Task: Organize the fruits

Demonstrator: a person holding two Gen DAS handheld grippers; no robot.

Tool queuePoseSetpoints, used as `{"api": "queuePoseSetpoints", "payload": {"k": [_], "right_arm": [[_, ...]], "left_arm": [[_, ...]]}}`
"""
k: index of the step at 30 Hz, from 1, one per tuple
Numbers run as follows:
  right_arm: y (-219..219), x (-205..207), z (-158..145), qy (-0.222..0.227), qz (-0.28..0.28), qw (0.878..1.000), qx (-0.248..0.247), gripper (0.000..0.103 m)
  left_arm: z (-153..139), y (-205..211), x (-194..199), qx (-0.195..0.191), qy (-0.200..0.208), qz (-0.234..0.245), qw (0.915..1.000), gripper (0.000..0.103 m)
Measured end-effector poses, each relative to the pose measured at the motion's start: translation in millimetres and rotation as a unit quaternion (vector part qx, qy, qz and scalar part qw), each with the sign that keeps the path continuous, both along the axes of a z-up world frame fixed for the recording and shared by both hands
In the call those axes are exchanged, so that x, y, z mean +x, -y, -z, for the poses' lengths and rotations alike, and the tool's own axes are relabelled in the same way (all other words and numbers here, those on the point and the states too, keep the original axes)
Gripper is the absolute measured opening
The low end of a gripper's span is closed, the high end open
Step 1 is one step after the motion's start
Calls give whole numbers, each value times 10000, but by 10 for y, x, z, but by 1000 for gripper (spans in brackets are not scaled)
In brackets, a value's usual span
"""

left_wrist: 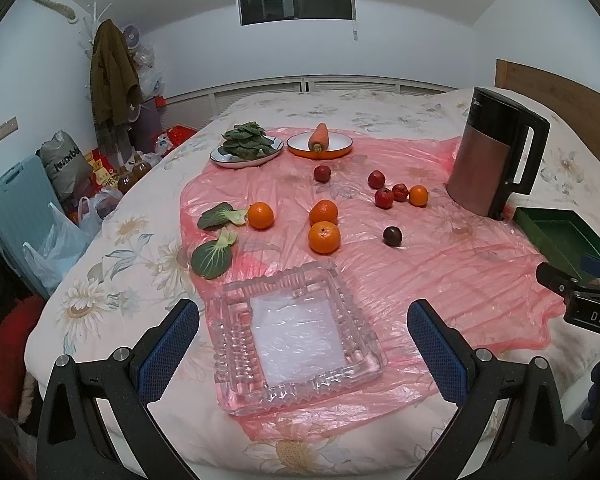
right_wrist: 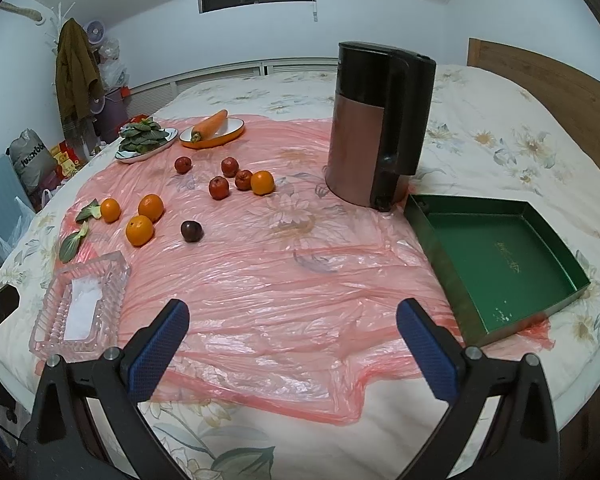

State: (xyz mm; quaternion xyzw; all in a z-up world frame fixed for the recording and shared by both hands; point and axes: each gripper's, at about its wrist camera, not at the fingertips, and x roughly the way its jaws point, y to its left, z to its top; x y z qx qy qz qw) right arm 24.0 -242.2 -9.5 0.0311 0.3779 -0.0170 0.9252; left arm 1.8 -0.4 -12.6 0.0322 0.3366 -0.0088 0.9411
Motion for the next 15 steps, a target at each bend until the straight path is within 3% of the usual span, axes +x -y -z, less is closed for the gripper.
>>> {"api": "queuePoseSetpoints", "payload": {"k": [15], "right_arm": [[19,4,56,-25,-57,9999,89,103]], "left_arm": [[21,29,18,67,-72,78,9999,102]]}}
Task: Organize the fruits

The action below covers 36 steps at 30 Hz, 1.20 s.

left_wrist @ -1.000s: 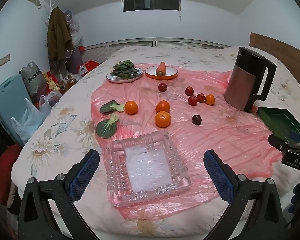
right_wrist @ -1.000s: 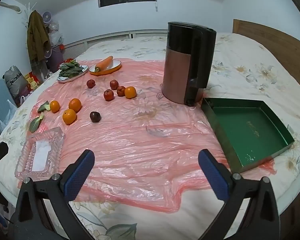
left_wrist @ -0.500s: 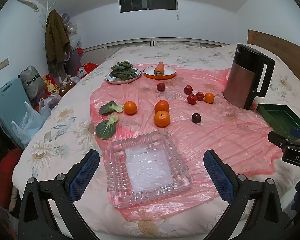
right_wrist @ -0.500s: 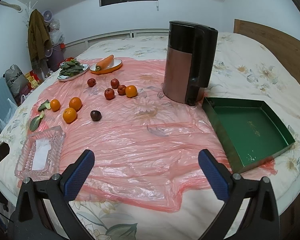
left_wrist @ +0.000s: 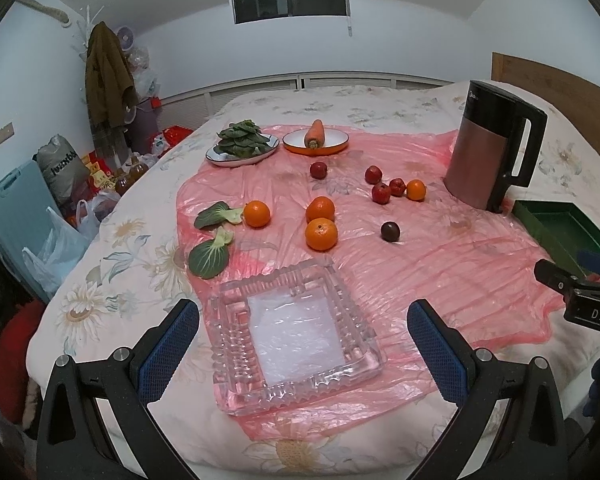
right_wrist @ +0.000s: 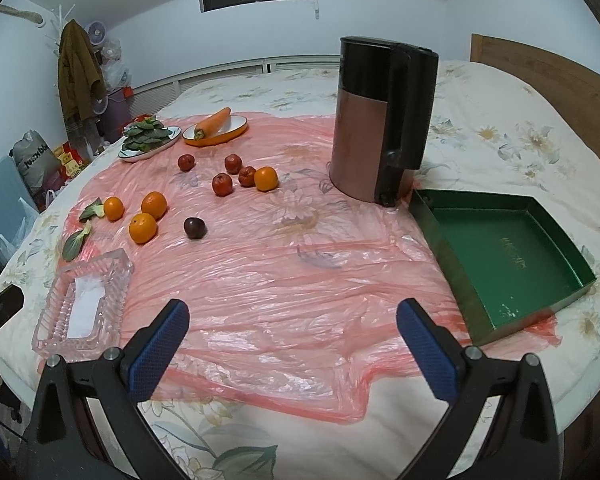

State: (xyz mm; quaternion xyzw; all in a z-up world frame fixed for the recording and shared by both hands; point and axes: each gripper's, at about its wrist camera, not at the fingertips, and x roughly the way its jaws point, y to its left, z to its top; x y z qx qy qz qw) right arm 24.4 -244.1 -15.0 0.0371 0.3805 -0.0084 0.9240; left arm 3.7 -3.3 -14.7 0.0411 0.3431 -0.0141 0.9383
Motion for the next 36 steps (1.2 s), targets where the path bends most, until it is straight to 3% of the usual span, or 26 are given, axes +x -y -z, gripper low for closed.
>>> {"api": "queuePoseSetpoints", "payload": {"k": [36], "right_arm": [[-113,177,134,-111,-346,9993,-86,103]], "left_arm": [[72,125,210,48,-210,160,9996,102]]}}
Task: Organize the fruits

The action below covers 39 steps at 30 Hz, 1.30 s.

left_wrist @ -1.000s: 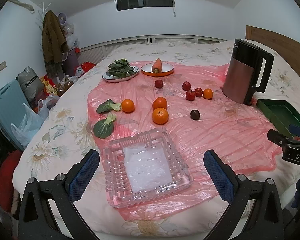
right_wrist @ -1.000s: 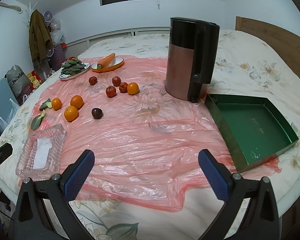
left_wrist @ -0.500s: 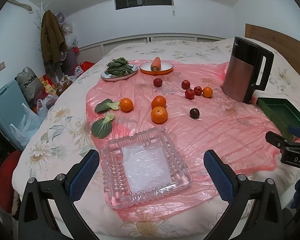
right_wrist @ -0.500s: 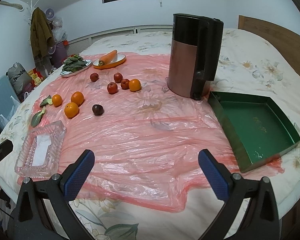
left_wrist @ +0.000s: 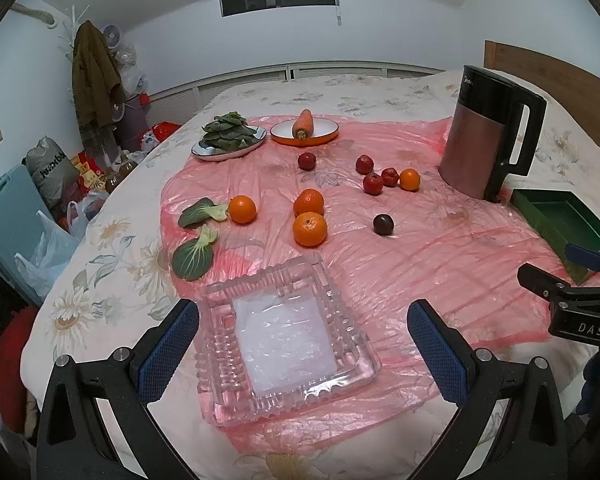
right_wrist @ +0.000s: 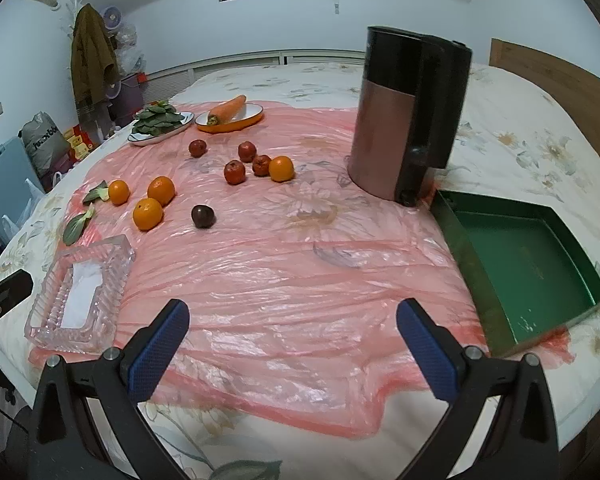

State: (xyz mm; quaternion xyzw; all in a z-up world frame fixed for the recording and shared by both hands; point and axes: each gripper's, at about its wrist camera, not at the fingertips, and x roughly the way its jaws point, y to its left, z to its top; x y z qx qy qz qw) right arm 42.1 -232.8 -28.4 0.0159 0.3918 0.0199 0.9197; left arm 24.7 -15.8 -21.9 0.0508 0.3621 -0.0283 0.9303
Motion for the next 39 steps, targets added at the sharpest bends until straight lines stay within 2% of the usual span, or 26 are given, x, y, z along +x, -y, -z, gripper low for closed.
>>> {"api": "queuePoseSetpoints", "payload": {"k": [9,14,19,28,29,30,32,34,36,39], "right_arm": [[-183,168,1,69,-384,9992,73,103],[-331,317,27,85,-673,9976,157,103],[-471,528,44,114,-997,9946,279,103],[-654,1081,250,-167,-1410,9887,489,103],[-664,1126,269,-199,-1443,9880,507,94],[-688,1212,303,-261,-1492,9871,519,80],[-714,1326,360,-373,-1557,9856,546,65],[-750,1436,414,-465,-1631,9842,508,61],[-778,1525,461,-559,-1709,9824,509,43],[-800,1648,522,-688,-1784,9802,515,34]], "left_arm": [[73,-201,203,-31,-163,-346,9993,102],[94,-389,342,-179,-204,-465,9985,102],[162,-446,582,-337,-389,-317,9982,101],[280,-266,1157,-323,-627,56,9975,88],[301,-241,1222,-301,-667,81,9973,86],[329,-223,1286,-289,-725,103,9969,82],[407,-176,1438,-265,-897,152,9955,76],[481,-147,1553,-270,-1046,185,9940,74],[543,-120,1647,-301,-1159,234,9925,71],[605,-109,1747,-377,-1293,269,9905,69]]}}
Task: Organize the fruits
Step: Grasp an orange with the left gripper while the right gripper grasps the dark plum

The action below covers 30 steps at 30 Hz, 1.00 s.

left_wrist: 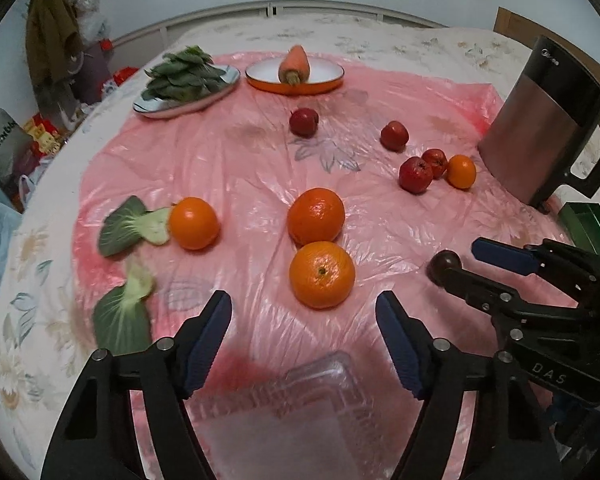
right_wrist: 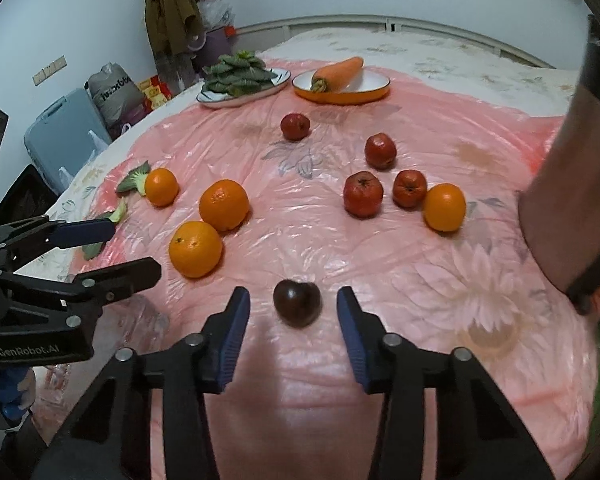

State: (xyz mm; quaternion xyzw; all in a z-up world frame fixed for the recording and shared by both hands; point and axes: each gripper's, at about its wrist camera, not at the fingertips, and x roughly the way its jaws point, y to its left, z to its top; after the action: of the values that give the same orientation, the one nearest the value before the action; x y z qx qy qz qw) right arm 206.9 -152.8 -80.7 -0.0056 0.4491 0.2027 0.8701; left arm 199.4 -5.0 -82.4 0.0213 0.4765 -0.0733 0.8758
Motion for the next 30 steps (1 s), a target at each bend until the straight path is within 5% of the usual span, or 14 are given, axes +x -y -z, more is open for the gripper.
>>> {"api": "queuePoseSetpoints", "payload": {"k": [6,13,17,30], "right_arm": [[-48,138,105,-204,-166,9996,-49,10],[-74,175,224,-336,-243,9990,-187,10],[-93,197,252,-368,-302,9985,-258,8],[41,128,155,-352,-108,9993,100,0]], "left_arm": [[103,6,161,-61,-199,-1,9998,63],[243,106,280,26,-397,48,9992,59],[341,123,358,-127,-621,47,9980,39],[285,56,307,-375,-474,-71,9981,38]]}}
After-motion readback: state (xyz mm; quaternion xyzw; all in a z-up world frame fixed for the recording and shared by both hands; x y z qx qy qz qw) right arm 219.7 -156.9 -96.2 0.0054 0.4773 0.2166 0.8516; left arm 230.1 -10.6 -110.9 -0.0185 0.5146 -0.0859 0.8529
